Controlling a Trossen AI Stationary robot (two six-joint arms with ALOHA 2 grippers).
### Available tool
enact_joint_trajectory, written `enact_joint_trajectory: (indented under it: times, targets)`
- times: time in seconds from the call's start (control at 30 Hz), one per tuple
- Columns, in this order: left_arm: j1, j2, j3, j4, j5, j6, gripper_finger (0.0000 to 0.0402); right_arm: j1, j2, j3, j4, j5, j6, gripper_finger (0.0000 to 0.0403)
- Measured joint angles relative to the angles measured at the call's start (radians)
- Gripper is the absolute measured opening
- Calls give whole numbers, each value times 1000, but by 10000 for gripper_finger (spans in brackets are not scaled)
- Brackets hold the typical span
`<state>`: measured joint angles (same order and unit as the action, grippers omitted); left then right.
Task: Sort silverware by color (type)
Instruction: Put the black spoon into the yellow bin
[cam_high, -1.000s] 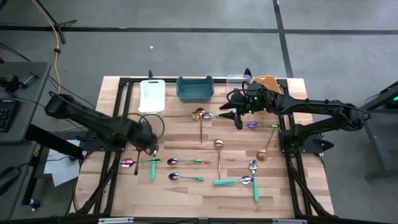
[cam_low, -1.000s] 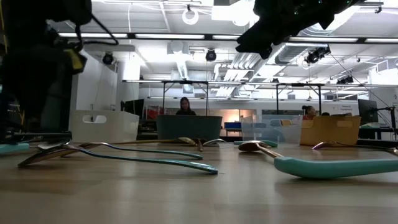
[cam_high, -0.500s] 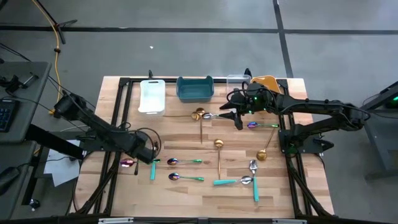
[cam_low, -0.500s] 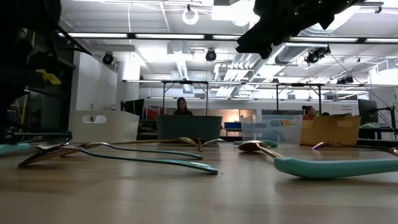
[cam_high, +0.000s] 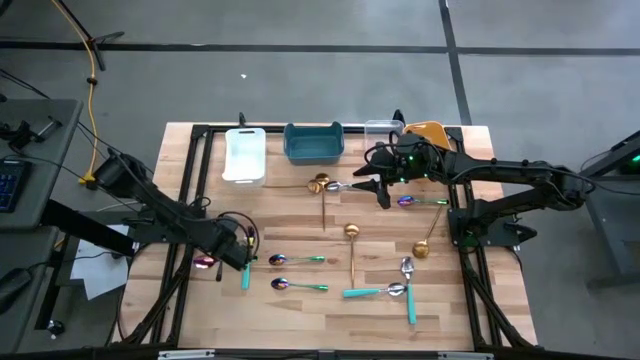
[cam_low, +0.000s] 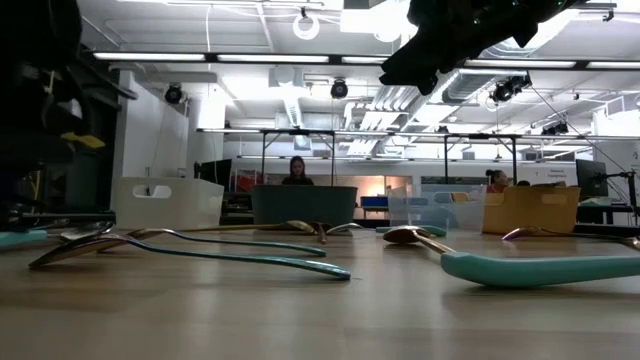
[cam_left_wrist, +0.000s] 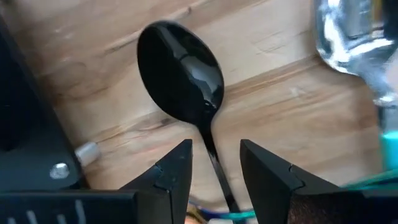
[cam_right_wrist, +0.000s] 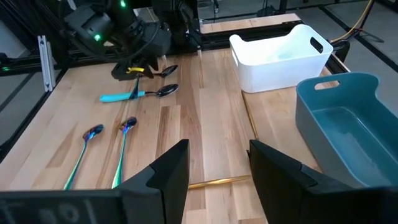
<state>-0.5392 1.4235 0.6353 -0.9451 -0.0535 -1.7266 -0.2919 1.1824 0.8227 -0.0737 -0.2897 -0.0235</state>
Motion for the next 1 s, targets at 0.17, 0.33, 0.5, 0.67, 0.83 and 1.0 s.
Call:
enact_joint_trajectory:
  times: [0.17,0.33,0.5,0.67,0.83,1.0]
  targets:
    - [0,-4,-48,61,8,-39,129,0,0,0,-11,0,0,160]
    - [0,-4,-51,64,9,-34,122,0,0,0,-16,0,8,160]
    - [0,-3,-51,80,6,-34,63,0,0,0,-21,-1,27,160]
    - [0,-3,-51,80,-11,-32,10,0,0,0,-30,-1,50,160]
    - [0,-6,-53,77,-23,-32,9,0,0,0,-43,-1,50,160]
    - [-2,-33,-58,71,-82,-19,5,0,0,0,-43,-1,50,160]
